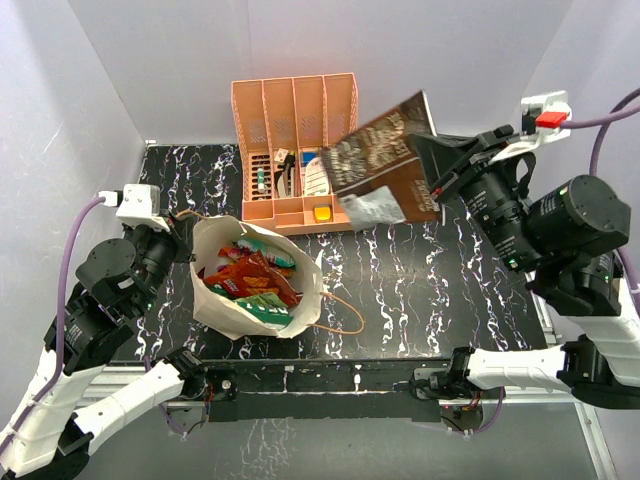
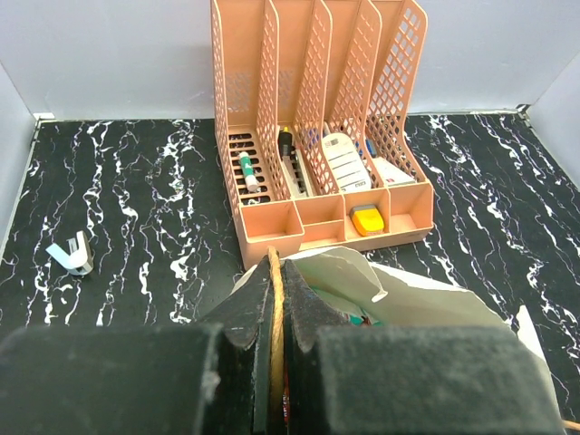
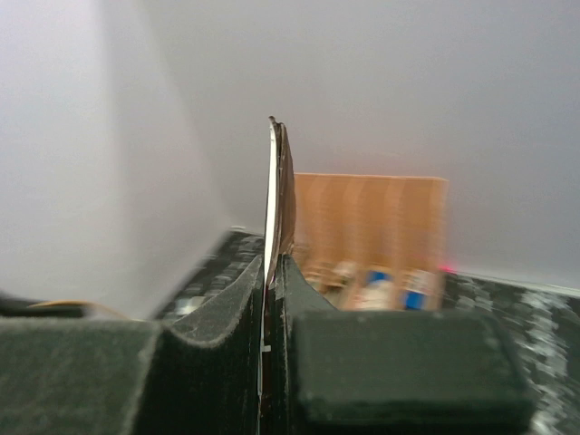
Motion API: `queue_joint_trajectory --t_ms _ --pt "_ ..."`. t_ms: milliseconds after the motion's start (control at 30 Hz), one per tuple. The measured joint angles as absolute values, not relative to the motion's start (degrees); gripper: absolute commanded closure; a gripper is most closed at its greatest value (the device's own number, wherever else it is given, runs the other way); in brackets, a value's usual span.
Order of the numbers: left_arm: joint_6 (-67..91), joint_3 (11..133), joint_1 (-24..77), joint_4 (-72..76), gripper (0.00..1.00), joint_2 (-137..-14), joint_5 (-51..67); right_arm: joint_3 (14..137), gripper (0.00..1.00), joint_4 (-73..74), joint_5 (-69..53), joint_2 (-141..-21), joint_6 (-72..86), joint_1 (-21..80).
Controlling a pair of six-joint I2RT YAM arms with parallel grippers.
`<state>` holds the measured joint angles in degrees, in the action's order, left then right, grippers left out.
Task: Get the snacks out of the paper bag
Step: Place the snack at the center of the board.
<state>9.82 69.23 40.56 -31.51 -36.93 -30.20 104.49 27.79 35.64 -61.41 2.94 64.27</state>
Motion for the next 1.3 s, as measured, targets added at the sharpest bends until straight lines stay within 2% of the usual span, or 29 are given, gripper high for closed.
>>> queue_joint_trajectory --t_ms 133,233,400,533,667,767,1100,1200,1300 --pt "9.65 69.28 40.56 -31.55 1.0 -36.93 -29.8 91.35 0.93 21.65 52.21 -58.13 -4.82 63.9" --pt "9.63 69.36 40.56 -31.57 1.0 -36.93 -29.36 82.37 0.93 19.42 57.63 -58.54 -7.73 61.21" --pt "9.65 69.41 40.58 -31.59 1.0 -36.93 -29.12 69.28 0.93 20.18 55.46 -60.93 -6.24 47.24" --pt "9.65 69.45 40.56 -31.68 1.0 -36.97 -28.97 66.46 0.93 21.5 47.97 -63.07 -1.48 33.71" --pt "9.63 69.45 40.56 -31.7 1.0 -36.99 -28.99 66.65 0.93 20.25 38.26 -69.21 5.19 21.67" --pt "9.65 69.6 40.58 -31.77 1.0 -37.1 -28.99 69.8 0.93 19.92 32.88 -77.28 11.4 16.67" --pt "9.69 70.15 40.58 -31.9 1.0 -37.76 -28.91 95.92 0.93 21.1 24.86 -102.78 35.14 12.25" --pt "9.87 70.63 40.58 -32.29 1.0 -37.87 -28.69 103.18 0.93 21.47 25.06 -107.42 42.78 11.38" --pt "10.09 70.76 40.58 -32.62 1.0 -37.85 -28.49 103.79 0.93 21.85 25.78 -108.29 50.43 9.47"
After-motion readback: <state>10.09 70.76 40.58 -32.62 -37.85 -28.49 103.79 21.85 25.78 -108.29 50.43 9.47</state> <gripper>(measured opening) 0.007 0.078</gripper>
